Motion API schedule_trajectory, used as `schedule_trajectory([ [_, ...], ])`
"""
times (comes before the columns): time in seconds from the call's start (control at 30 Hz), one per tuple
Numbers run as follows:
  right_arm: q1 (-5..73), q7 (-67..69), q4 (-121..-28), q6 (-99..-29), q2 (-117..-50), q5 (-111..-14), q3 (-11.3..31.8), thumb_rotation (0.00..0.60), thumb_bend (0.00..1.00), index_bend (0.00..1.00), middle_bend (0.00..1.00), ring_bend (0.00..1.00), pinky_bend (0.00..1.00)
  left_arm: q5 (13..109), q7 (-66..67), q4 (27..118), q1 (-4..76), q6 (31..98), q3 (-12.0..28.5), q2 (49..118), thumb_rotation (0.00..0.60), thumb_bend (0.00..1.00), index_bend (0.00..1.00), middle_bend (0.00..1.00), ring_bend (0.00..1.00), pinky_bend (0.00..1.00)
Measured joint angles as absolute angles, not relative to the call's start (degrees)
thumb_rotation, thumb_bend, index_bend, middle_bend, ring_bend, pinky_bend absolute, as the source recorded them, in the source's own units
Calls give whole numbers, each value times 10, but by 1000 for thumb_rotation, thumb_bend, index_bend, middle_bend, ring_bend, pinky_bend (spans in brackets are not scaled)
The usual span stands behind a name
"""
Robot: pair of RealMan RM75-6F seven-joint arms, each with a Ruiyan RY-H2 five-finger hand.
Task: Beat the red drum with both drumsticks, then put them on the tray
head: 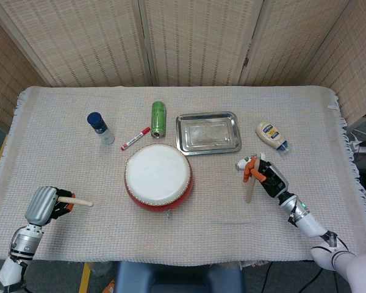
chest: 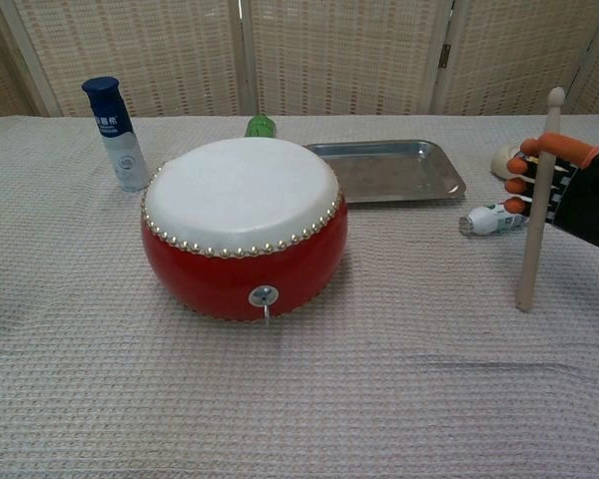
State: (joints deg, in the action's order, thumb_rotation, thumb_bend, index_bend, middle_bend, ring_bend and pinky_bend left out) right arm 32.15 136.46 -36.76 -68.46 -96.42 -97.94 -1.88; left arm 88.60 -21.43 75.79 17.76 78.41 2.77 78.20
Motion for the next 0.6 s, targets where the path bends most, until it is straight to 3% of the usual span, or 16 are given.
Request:
schedule_trajectory([
  [0.4, 306, 1424, -264, -752, -973, -1008, -80, 518, 161, 560, 563, 539, 550, 888, -201, 774, 175, 788, 25, 773, 600, 624, 1000, 1000, 1000, 1000],
  [0.6, 294, 1409, -251, -761, -981, -1003, -85, 454, 12, 612, 564, 542, 550, 889, -194, 782, 174, 789, 25, 770, 600, 623, 1000, 1000, 1000, 1000],
])
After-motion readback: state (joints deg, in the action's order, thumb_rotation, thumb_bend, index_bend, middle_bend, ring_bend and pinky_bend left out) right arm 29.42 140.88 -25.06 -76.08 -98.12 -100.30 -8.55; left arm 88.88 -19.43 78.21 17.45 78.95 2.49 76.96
